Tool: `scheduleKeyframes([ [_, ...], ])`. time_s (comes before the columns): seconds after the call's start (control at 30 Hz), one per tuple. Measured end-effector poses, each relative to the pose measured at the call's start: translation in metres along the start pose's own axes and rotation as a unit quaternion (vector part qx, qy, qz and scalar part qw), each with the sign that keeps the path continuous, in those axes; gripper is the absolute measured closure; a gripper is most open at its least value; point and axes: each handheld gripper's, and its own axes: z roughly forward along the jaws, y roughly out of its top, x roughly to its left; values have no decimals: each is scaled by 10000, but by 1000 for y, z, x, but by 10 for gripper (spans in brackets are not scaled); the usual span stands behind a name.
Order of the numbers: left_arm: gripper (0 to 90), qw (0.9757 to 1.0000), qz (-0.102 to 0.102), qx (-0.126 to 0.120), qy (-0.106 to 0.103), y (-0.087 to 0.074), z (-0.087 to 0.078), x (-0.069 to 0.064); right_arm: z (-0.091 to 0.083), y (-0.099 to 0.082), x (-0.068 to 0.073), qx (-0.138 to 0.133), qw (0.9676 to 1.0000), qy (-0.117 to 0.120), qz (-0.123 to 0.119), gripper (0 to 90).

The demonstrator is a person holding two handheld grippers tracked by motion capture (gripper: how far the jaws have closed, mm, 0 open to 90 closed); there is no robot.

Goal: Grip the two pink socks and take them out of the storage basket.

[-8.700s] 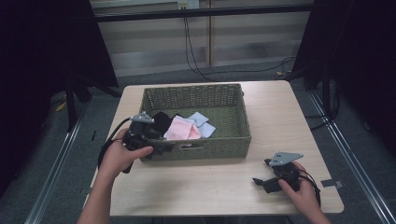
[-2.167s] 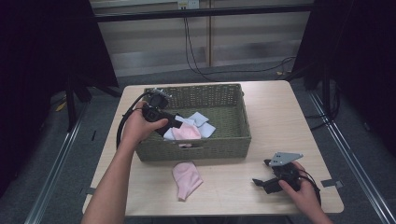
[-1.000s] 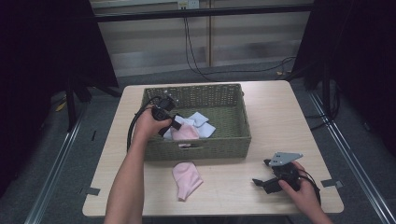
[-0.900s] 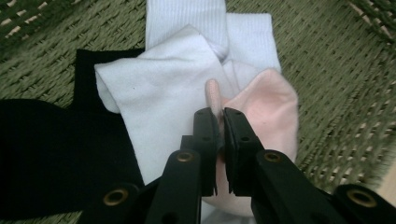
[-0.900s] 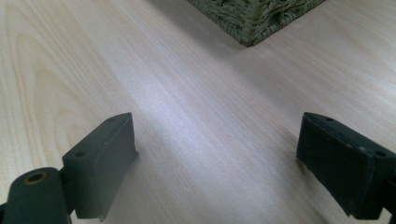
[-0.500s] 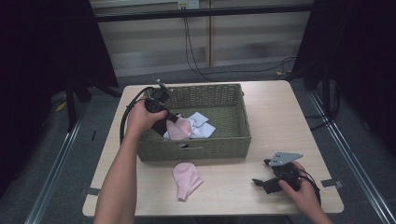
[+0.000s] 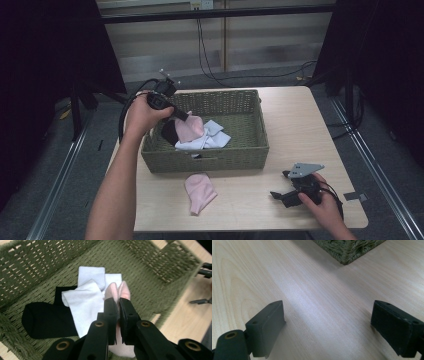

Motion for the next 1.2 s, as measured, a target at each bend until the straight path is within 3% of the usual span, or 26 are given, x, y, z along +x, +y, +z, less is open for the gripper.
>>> scheduleKeyframes([
  [0.63,848,10000,-18,-2,-60,-6,-21,-16,0,0,0,-8,10000,7,-12,110],
  [1.2,847,9996,15,-52,-275,-14,-38,-33,0,0,0,-3,10000,1,-11,111],
])
